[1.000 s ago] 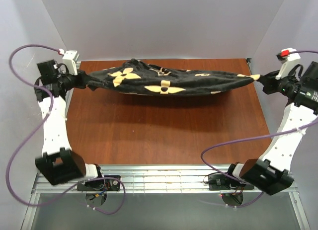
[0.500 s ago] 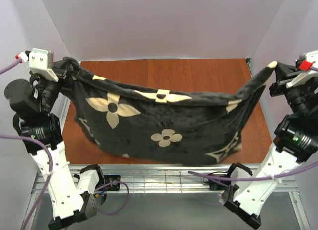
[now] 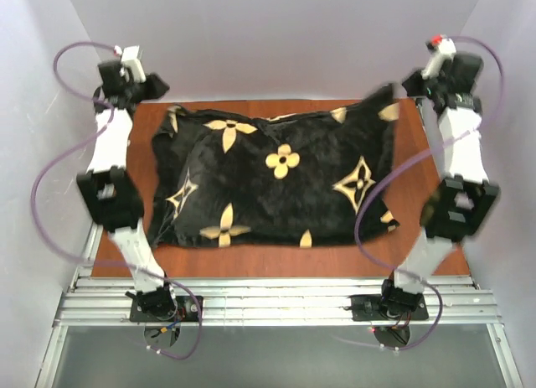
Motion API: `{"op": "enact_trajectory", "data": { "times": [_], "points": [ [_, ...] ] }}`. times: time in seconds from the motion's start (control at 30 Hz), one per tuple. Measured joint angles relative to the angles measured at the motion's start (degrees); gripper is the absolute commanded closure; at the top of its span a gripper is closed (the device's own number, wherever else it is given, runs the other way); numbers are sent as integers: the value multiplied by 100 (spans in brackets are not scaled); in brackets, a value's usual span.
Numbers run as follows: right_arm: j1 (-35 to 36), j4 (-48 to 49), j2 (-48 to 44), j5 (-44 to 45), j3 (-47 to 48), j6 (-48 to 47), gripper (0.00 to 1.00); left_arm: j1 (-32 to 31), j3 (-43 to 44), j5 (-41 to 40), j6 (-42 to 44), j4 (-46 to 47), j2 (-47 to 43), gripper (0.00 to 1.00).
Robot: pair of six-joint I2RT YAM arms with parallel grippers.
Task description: Put the pillow into the pillowcase
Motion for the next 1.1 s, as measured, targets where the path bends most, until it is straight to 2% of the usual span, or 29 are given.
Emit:
{"op": "enact_trajectory", "data": {
  "times": [0.03,0.1,0.13,0.17,0.2,0.37,0.5,0.6,0.73,0.9,1.1],
  "points": [
    [151,-295,745,264,907,-116,3,-57,914,-133,15,-173,767,6],
    [339,-761,2264,761,2999,-350,1,-103,2765,-428,39,-688,2135,2],
    [380,-1023,2811,977,3864,-479,1,-101,3289,-568,66,-826,2544,2],
    [398,-1161,3193,1172,4437,-619,1,-79,3338,-691,101,-942,2645,2],
    [398,-1196,3224,1357,4347,-750,1,-44,3051,-780,168,-1117,2509,2],
    [254,-1397,885,1488,914,-1300,1,79,1650,-1119,487,-1862,1261,2],
    [164,-1705,-699,1198,-101,-1652,1,118,562,-1172,621,-2378,-4,2],
    [190,-1971,-1700,949,-811,-1871,1,114,-743,-986,743,-2542,-1104,2],
    [229,-2468,-2424,660,-1976,-2015,1,103,-2275,-750,955,-2673,-2081,2],
    [229,-3082,-2857,413,-3589,-2013,1,96,-3633,-625,1213,-2754,-2699,2],
    [229,-3257,-3488,223,-3915,-1974,1,96,-4140,-507,1235,-2684,-3130,2]
  ]
}}
